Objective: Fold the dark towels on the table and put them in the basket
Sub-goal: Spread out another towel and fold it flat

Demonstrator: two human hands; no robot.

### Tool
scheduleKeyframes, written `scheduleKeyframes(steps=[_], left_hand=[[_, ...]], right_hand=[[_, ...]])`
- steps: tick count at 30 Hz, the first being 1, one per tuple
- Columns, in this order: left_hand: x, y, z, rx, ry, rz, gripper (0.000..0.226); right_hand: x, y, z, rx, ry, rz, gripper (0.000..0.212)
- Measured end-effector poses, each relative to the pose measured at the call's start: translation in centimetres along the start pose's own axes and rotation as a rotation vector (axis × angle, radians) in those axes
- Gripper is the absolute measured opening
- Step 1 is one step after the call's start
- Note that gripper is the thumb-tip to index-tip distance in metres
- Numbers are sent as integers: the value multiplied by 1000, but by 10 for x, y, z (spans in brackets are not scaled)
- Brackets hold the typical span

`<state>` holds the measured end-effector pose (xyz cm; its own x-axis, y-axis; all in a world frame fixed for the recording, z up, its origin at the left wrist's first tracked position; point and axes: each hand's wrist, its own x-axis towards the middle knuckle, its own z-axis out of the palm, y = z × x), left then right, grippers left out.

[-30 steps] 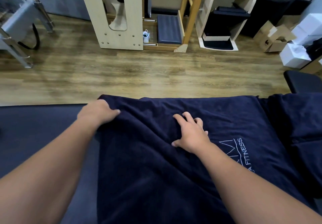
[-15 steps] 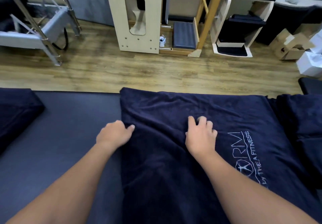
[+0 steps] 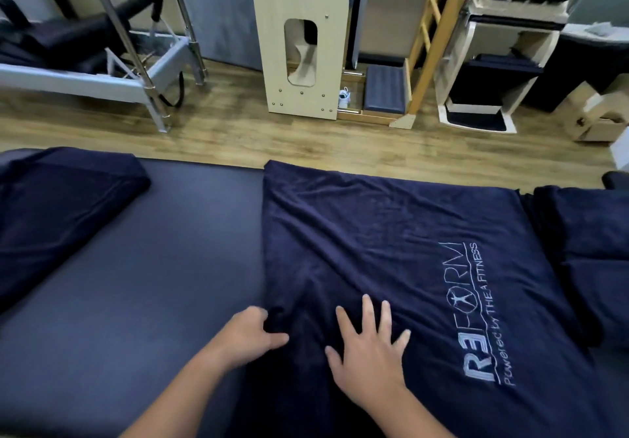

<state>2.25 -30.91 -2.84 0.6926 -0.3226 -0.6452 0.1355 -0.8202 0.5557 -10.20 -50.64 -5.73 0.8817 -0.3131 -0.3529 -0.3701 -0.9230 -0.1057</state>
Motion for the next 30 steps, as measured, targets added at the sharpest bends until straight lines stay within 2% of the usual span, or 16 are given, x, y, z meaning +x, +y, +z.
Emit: scheduleKeyframes(steps=[3, 4, 6, 8, 11, 12, 14, 16, 18, 20, 22, 24, 25, 27, 28, 30], left_hand=[[-28, -7, 13, -336, -39, 117, 12], [-37, -9, 17, -460, -71, 110, 14], [-50, -20, 25, -624, -156, 85, 40], [-72, -27, 32, -505, -220, 179, 70], [-104, -38, 48, 87, -204, 281, 117], [-111, -45, 57, 216, -164, 283, 128], [-123, -59, 75, 283, -96, 271, 136], [-127, -70, 91, 306, 17, 289, 128], [-130, -81, 99, 231, 199, 241, 109], [-133, -87, 98, -14, 375, 74, 67], [-139, -87, 99, -352, 464, -30, 33], [-147, -83, 104, -540, 461, 40, 29], [-150, -81, 107, -564, 416, 108, 39], [-154, -83, 118, -494, 227, 247, 80], [-155, -85, 123, -365, 133, 291, 101], [-156, -83, 130, -44, -12, 334, 117]], right_hand=[[-13, 4, -1, 67, -128, -54, 84], [-17, 6, -4, 77, -158, -75, 86], [-20, 12, -5, 119, -186, -113, 87], [-26, 19, -4, 121, -169, -136, 83], [-45, 20, 5, 45, -80, -120, 75], [-53, 17, 9, 29, -66, -116, 73], [-68, 10, 15, 19, -79, -120, 75], [-79, 7, 20, 27, -100, -124, 83], [-84, 10, 23, 51, -120, -111, 87], [-86, 16, 24, 77, -126, -86, 86], [-89, 19, 25, 75, -114, -61, 82], [-94, 16, 28, 57, -74, -33, 79], [-97, 13, 31, 44, -49, -23, 76], [-107, 9, 38, 46, 2, -34, 61], [-112, 7, 44, 48, 26, -51, 52], [-123, 6, 51, 30, 43, -77, 47]])
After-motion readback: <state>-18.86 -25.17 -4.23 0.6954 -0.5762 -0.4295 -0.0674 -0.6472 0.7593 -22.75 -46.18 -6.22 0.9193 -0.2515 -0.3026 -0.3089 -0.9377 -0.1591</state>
